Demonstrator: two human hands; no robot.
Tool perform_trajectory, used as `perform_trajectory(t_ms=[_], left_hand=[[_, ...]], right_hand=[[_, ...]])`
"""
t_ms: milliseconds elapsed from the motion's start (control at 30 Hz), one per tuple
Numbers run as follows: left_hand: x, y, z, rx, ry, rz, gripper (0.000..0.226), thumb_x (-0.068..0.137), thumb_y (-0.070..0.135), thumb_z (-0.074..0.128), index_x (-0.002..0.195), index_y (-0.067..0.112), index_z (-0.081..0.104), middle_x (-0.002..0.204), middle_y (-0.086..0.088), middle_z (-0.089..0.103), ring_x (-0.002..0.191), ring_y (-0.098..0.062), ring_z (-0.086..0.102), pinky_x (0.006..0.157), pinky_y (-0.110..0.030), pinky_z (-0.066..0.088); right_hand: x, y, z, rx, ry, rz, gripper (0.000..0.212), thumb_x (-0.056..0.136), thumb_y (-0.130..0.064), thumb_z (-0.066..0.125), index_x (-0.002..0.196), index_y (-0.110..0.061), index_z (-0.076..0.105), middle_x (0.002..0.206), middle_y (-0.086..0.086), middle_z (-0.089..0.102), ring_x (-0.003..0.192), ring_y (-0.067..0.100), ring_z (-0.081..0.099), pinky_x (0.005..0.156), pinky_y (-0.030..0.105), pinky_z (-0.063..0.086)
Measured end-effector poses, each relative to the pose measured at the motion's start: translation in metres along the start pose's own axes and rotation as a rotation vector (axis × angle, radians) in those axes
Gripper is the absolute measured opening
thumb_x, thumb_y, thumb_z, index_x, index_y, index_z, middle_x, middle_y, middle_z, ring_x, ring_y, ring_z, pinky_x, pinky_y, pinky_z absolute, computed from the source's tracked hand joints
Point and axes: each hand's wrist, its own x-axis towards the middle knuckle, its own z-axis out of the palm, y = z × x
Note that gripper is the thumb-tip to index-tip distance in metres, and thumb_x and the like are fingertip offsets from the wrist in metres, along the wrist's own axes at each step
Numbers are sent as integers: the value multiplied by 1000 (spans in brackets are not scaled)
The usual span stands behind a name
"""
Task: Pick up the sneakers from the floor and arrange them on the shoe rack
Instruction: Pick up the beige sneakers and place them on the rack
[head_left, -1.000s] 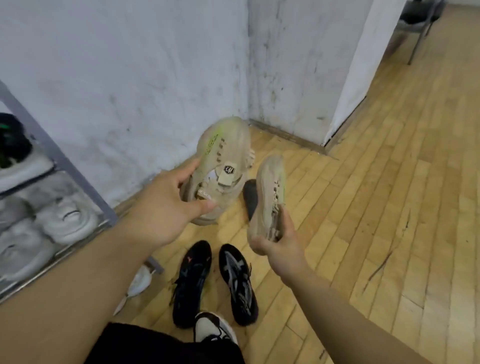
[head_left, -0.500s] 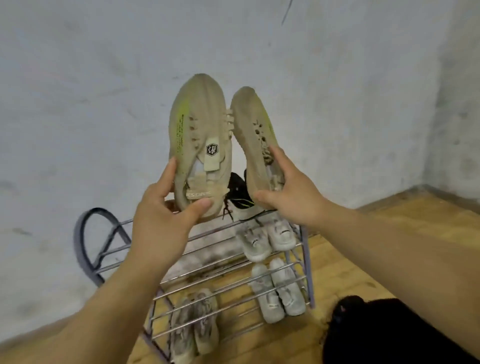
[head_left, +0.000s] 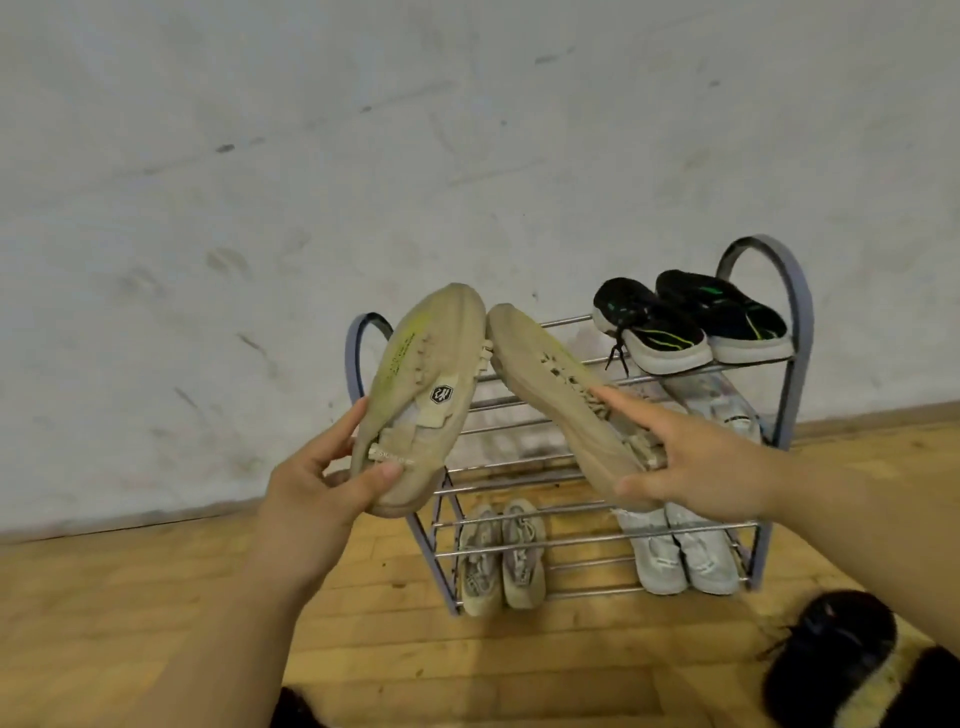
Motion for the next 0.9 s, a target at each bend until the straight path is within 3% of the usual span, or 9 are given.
perform_trajectory(t_ms=[167, 267, 333, 400, 467, 600, 667, 800, 900], left_hand=[[6, -17, -27, -79, -172, -186, 60, 70, 13, 86, 124, 34, 69, 112, -2, 78, 103, -27, 75, 72, -32, 62], [7, -34, -34, -54, -290, -351, 69, 61, 19, 99, 124, 32, 72, 117, -8, 76, 106, -31, 74, 85, -47, 61], [9, -43, -35, -34, -303, -421, 73, 52, 22, 101, 119, 35, 75, 118, -11, 75, 107, -34, 73, 93, -54, 58], [10, -47, -35, -44, -324, -476, 81, 46, 22, 102, 121, 33, 74, 116, -12, 75, 105, -31, 74, 88, -49, 60], [10, -48, -37, -58, -393, -520, 76, 60, 7, 96, 128, 28, 71, 121, -18, 73, 103, -31, 74, 78, -42, 62], [12, -57, -31, 16, -538, -641, 70, 56, 12, 99, 120, 31, 77, 133, -28, 62, 113, -41, 69, 82, -45, 61], [13, -65, -18, 97, -567, -701, 76, 47, 19, 104, 117, 32, 78, 131, -27, 62, 114, -42, 68, 84, -46, 61], [22, -89, 14, 272, -528, -754, 58, 77, 7, 89, 127, 27, 69, 111, -15, 72, 92, -29, 76, 76, -44, 64], [30, -120, 39, 385, -487, -758, 55, 81, 16, 87, 129, 33, 65, 120, -10, 68, 96, -29, 74, 72, -41, 65]], right_hand=[[2, 17, -8, -9, -288, 96, 94, 88, -30, 80, 144, -73, 17, 160, -28, 23, 142, 2, 34, 118, 29, 34], [0, 26, -5, -83, -476, 195, 87, 87, -38, 78, 134, -80, 18, 160, -27, 23, 141, 5, 36, 114, 32, 37], [2, 29, 3, -187, -590, 287, 84, 89, -42, 75, 140, -76, 17, 160, -23, 22, 141, 9, 35, 112, 32, 37], [7, 37, 16, -274, -687, 372, 88, 87, -42, 74, 145, -73, 15, 165, -14, 20, 142, 18, 37, 112, 38, 39], [13, 41, 30, -315, -760, 439, 91, 88, -37, 73, 150, -67, 14, 168, -8, 17, 146, 22, 34, 112, 36, 39], [32, 59, 57, -326, -765, 485, 94, 91, -30, 74, 158, -53, 13, 167, -7, 17, 139, 20, 38, 96, 25, 42], [41, 73, 71, -271, -717, 516, 96, 90, -29, 76, 159, -52, 12, 169, -5, 15, 144, 24, 35, 104, 33, 41], [54, 92, 88, -269, -654, 573, 95, 93, -27, 71, 162, -42, 7, 169, 4, 15, 143, 32, 37, 96, 33, 43], [61, 111, 102, -264, -598, 597, 96, 94, -28, 69, 164, -32, 4, 163, 7, 31, 131, 28, 50, 86, 29, 45]])
